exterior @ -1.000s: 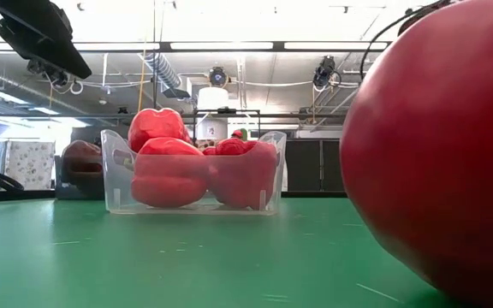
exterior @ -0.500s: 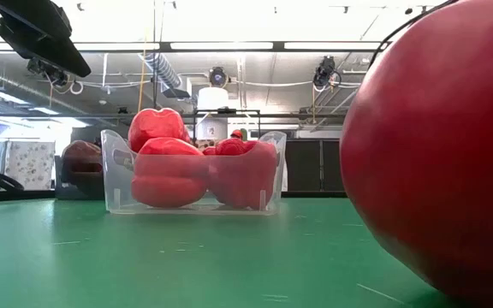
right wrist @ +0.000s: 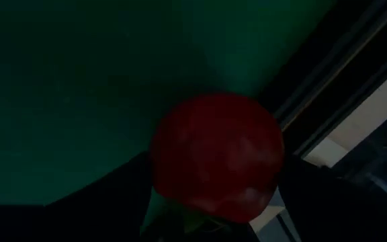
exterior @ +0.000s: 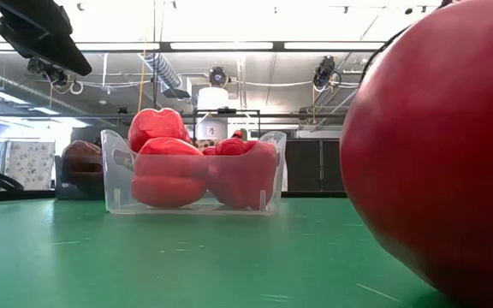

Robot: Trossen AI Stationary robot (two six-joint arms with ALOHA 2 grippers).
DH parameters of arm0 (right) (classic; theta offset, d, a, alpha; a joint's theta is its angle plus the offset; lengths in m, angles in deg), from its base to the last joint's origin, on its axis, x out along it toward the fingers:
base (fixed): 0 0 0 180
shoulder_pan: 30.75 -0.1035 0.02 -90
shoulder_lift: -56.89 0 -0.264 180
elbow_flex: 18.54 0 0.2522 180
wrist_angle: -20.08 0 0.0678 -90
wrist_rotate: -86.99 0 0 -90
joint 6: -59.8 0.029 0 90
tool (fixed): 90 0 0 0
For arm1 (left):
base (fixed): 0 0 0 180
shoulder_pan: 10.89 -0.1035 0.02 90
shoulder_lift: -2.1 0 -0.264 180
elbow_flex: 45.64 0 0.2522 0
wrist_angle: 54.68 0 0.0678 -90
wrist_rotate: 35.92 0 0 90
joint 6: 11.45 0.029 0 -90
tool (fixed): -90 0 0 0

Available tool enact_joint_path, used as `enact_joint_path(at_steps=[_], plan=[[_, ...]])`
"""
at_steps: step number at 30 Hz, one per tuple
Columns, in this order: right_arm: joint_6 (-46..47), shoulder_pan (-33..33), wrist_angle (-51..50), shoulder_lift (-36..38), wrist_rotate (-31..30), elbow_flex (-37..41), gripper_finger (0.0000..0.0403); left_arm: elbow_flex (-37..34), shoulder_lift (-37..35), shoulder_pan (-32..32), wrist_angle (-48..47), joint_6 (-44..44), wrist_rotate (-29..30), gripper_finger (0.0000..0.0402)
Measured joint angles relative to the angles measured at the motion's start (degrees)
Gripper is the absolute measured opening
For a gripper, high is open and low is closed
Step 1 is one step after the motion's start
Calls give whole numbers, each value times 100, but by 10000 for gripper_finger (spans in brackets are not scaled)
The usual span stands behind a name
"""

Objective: Sort produce into baskets
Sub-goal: Put the red tomato into the bottom black bin

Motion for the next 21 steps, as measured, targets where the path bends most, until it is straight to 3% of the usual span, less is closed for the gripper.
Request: enact_joint_path(at_steps=[4,11,17,21], plan=[[184,-141,327,50,-245,-427,282,0,1,-8,-21,21,147,319],[121,-834,1311,596,-138,-1284,278,0,2,-103,66,161,986,319],[-1016,-2025,3425,946,-100,-1611,279,0,2,-485,990,970,1196,319],[-1853,-2923,5028,907,-127,-1616,279,0,2,-860,2038,1939,799,325]])
